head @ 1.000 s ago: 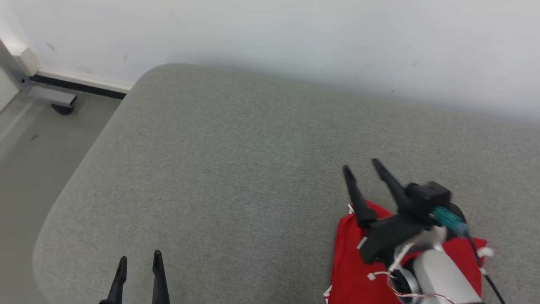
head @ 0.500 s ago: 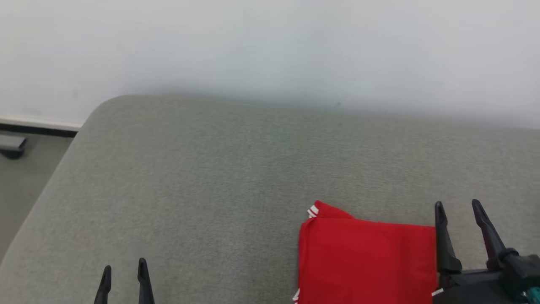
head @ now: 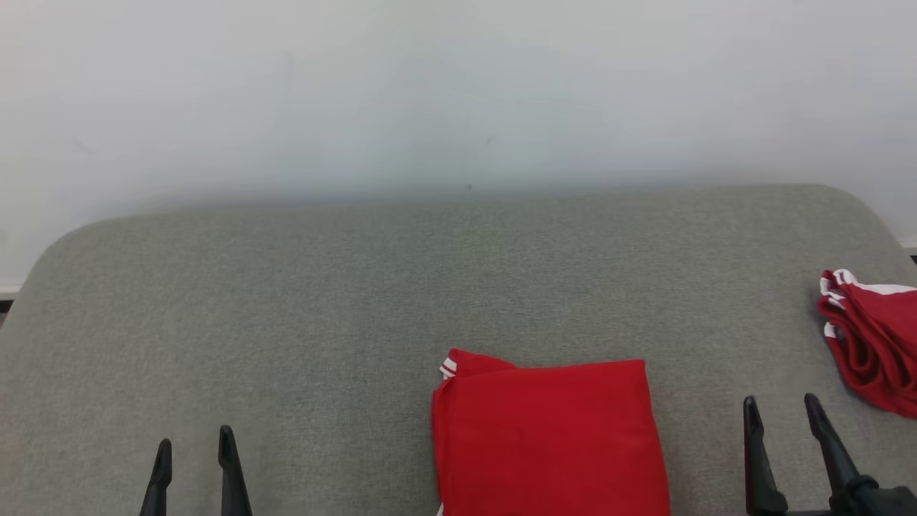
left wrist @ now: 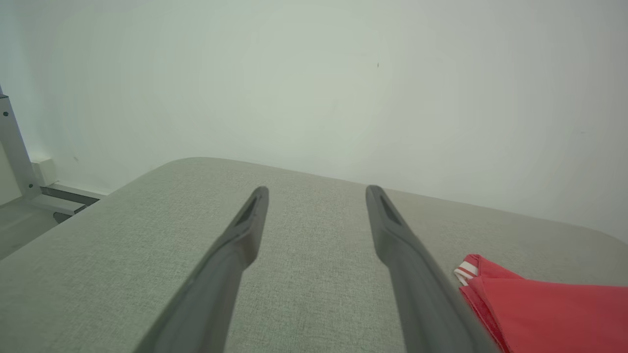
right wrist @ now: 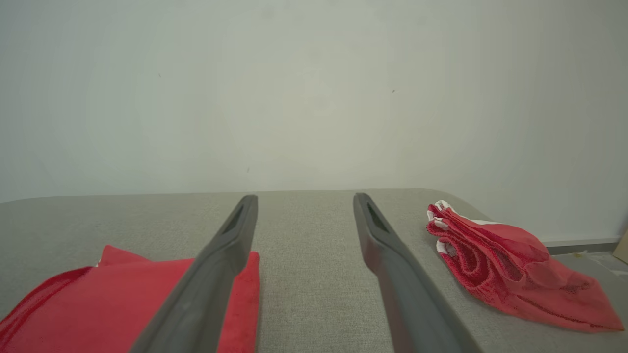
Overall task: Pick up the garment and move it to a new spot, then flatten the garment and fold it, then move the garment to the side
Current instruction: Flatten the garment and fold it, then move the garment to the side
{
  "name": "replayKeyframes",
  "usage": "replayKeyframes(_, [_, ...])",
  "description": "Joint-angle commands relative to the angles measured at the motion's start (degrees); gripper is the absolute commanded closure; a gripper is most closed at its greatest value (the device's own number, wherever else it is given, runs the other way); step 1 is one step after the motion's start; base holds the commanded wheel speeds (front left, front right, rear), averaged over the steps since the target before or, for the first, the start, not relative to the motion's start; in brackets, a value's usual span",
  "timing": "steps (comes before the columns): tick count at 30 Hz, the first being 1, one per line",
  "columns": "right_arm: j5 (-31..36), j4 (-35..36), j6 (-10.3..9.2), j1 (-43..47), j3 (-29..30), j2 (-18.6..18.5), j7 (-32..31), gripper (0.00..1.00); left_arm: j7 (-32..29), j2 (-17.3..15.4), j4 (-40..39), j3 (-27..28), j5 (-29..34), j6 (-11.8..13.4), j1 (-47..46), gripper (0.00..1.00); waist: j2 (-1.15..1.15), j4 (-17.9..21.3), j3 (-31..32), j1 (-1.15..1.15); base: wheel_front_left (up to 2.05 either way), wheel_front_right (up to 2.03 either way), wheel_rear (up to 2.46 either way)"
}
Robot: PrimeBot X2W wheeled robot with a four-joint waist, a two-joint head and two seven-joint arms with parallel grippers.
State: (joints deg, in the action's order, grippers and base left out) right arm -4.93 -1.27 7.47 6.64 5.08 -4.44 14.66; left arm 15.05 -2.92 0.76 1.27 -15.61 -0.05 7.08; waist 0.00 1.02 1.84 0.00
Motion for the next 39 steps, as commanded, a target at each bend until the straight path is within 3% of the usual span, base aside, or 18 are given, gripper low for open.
replayKeyframes(1, [0.41,-0.43,-0.01,0.82,-0.31,-0.21,0.36,0.0,0.13,0.06,0.27,0.12,0.86,-0.35,0.54,0.0,0.0,1.88,0.85,0.0,0.0,0.0,0.0])
replayKeyframes(12, [0.12,-6.27,-0.01,1.67,-3.04,-0.36,0.54,0.0,0.13,0.05,4.71,2.43,0.22,-2.29,2.62,0.0,0.0,1.29,2.59,0.0,0.0,0.0,0.0])
replayKeyframes(24, [-0.03,-6.88,-0.01,1.39,-3.71,0.24,0.55,0.0,0.13,0.05,6.33,3.49,0.88,-3.92,3.65,0.0,0.0,-0.6,2.96,0.0,0.0,0.0,0.0])
replayKeyframes(39, [0.53,-7.46,0.0,0.87,-3.16,0.67,0.56,0.0,0.13,0.05,6.14,2.33,1.33,-4.16,2.76,0.0,0.0,-0.72,2.65,0.0,0.0,0.0,0.0])
